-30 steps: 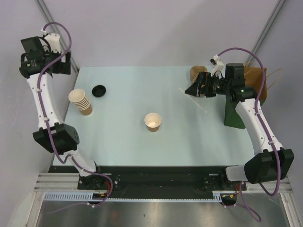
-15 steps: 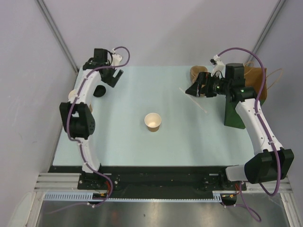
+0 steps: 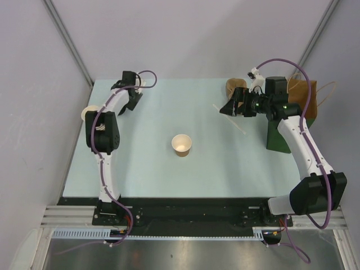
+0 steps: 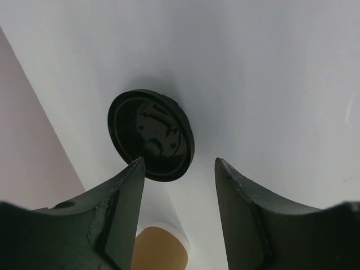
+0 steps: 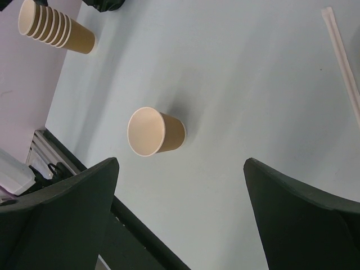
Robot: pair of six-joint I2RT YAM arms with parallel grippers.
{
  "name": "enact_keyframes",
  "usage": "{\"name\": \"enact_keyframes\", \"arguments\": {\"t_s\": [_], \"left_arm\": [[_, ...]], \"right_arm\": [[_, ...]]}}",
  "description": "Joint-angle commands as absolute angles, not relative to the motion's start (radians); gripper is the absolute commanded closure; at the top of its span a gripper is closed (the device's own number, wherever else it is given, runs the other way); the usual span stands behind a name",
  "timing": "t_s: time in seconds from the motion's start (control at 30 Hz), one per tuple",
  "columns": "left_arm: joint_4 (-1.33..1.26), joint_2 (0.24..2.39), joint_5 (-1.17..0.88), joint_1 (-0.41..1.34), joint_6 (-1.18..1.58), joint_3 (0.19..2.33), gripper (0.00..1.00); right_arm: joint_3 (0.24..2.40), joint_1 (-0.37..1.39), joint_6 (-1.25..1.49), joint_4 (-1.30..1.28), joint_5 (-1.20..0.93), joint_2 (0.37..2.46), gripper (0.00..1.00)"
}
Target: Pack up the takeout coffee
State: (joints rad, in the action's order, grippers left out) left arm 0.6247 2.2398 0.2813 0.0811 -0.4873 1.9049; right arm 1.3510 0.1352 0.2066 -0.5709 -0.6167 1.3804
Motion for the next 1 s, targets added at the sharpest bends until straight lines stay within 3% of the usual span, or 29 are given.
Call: {"name": "enact_keyframes", "arguments": {"t_s": [0.0, 0.23, 0.63, 0.77, 0.97], "left_arm": [[0.562, 2.276, 0.337, 0.084, -0.480, 1.879, 0.44], [0.517, 2.313, 0.386, 0.081, -0.509, 1.847, 0.46], [0.505, 2.375, 0.462, 0.081, -0.561, 1.905, 0.74], [0.627, 2.317, 0.356, 0.094, -0.503, 1.947, 1.00], [0.803, 2.004, 0.010, 0.150, -0.382, 1.947, 1.00]], "right_arm": [[1.351, 0.130, 0.195, -0.545, -0.612, 1.376, 0.00], [1.351, 0.130, 0.201, -0.537, -0.615, 1.387, 0.00], [1.351, 0.127, 0.204, -0.532, -0.618, 1.378, 0.00], [1.351, 0.126, 0.198, -0.529, -0.629, 1.359, 0.00], [1.351, 0.123, 0.127, -0.538, -0.632, 1.319, 0.00]]}}
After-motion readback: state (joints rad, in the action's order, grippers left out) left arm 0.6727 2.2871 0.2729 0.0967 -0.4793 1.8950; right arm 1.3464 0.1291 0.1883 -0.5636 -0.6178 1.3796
